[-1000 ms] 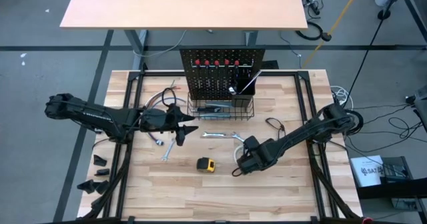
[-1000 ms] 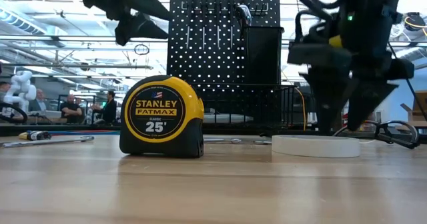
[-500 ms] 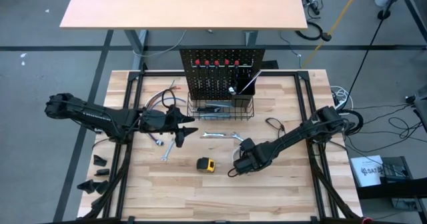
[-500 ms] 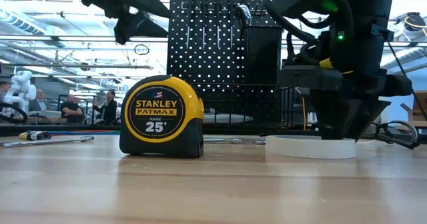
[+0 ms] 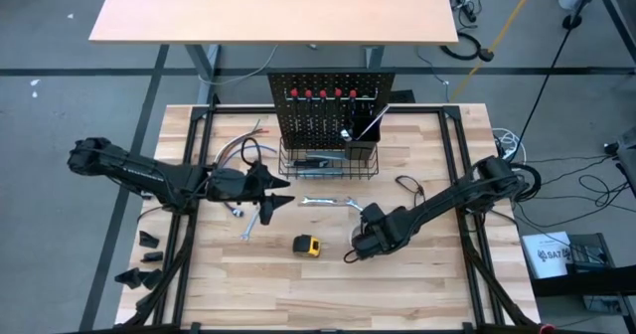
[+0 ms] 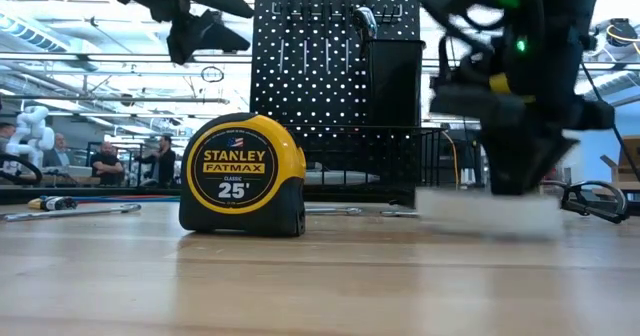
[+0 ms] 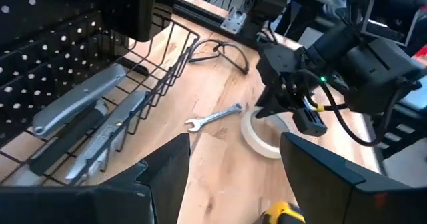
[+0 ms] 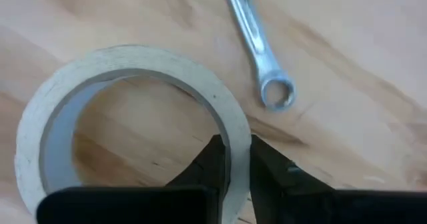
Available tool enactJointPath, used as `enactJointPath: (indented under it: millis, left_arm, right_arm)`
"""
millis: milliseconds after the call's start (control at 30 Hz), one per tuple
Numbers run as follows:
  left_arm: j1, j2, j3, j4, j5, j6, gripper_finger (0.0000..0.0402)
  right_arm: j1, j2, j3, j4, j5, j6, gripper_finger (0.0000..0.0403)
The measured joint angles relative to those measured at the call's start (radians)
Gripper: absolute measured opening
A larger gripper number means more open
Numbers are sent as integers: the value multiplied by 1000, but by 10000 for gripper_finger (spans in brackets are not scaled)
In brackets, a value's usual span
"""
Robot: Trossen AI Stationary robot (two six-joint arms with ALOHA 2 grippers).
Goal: Hang tools onto peg board
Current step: Put the masking tape into the pegboard basket
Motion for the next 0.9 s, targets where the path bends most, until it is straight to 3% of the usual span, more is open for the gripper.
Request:
enactJointPath:
  millis: [267,467,600,733,900]
  left_arm:
    - [-4,0,0,42,-25,-186,235]
    - [-4,3,0,137,47,-381,235]
    - [-3,4,0,168,19,-610,235]
    - [-3,11,21,169,-17,-707,235]
    - [-4,42,31,163,-71,-826,235]
  right_arm:
    - [0,-127,2,-32,187,-74,35]
    - [-19,-238,3,86,377,-229,35]
    - [-96,-297,4,206,330,-323,35]
    - [-156,-328,6,313,264,-433,35]
    - [-194,-324,90,282,247,-561,35]
